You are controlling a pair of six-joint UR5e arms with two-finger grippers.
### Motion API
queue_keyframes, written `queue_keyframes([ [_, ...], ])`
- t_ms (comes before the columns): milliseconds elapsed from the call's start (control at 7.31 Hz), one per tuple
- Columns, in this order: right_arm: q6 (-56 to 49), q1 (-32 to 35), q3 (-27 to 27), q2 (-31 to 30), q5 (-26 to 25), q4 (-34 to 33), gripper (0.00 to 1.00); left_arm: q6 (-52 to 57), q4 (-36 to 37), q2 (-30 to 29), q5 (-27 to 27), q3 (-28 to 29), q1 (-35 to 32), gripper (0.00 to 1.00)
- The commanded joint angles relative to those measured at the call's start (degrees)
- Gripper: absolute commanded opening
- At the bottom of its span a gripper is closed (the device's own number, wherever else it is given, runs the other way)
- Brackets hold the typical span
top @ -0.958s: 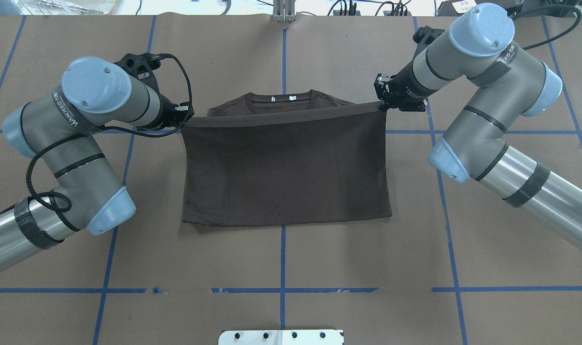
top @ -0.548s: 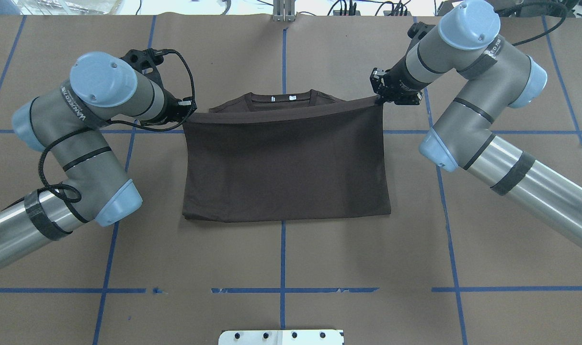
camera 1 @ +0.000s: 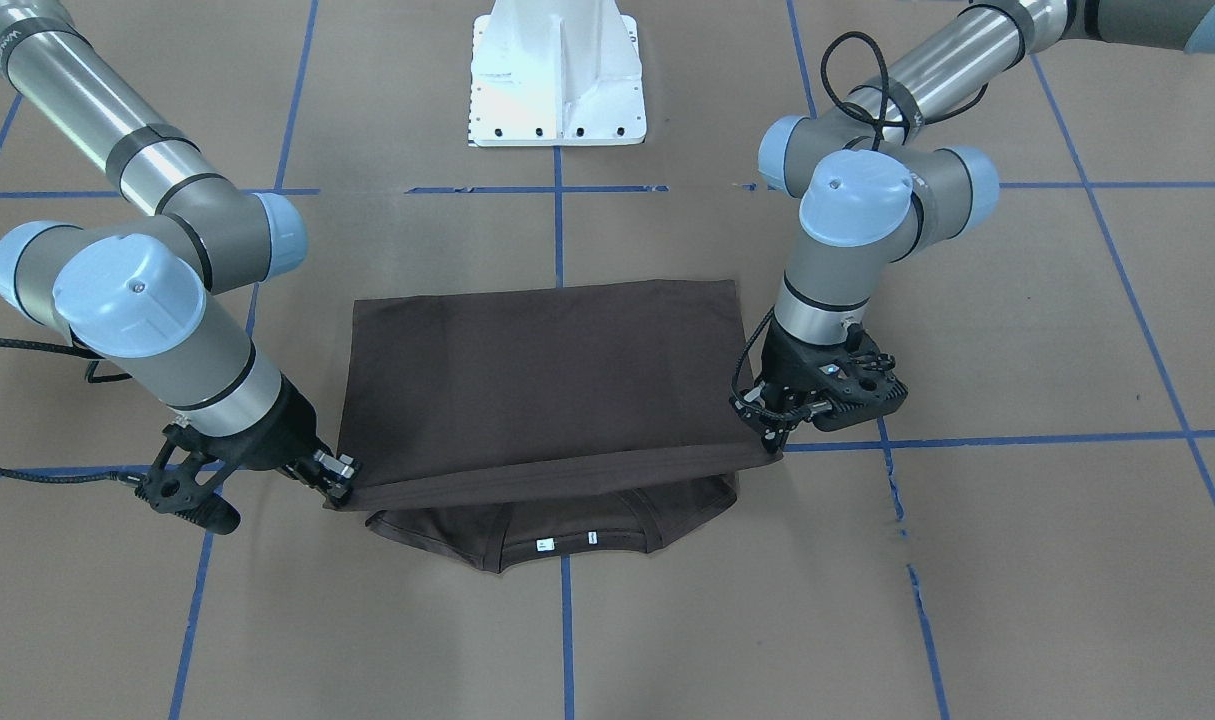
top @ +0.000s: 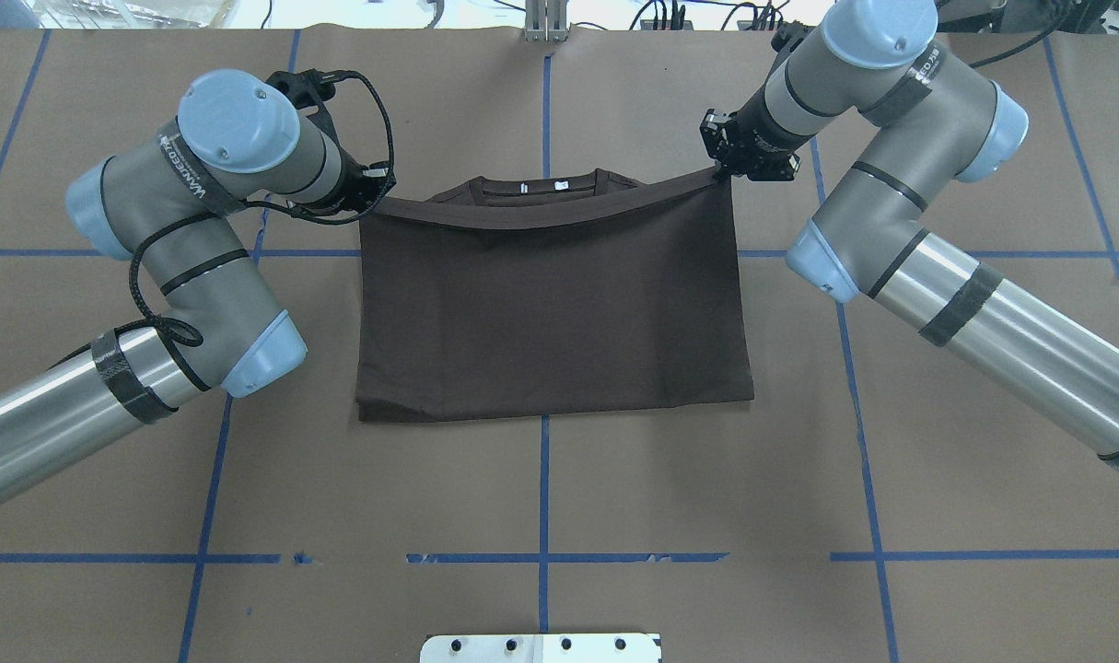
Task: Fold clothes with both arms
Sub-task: 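Lower the hem onto the collar and open both grippers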
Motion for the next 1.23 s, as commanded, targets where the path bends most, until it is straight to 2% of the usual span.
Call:
queue_keyframes([
  [0, -0.07, 0.57, -1.32, 0.76, -0.03, 0.03, 0.00, 0.03, -0.73, -1.09, 0.07, 2.08, -0.54, 0.00],
  [548, -0.16, 0.39, -1.32, 1.47, -0.03, 0.12, 0.00, 0.11, -1.97, -1.88, -0.01, 2.97, -0.45, 0.00],
  [684, -0.16, 0.39, -1.41, 1.38, -0.03, 0.12, 0.41, 0.20, -1.97, -1.88, -0.01, 2.97, -0.45, 0.60],
  [821, -0.16, 0.31, -1.58, 1.20, 0.14, 0.21, 0.99, 0.72, -1.97, -2.23, -0.01, 2.97, -0.45, 1.00],
  [1095, 0.28, 0.30, -0.97, 0.50, 0.50, 1.95, 1.00, 2.48, -2.06, -2.32, -0.19, 2.97, -0.54, 1.00],
])
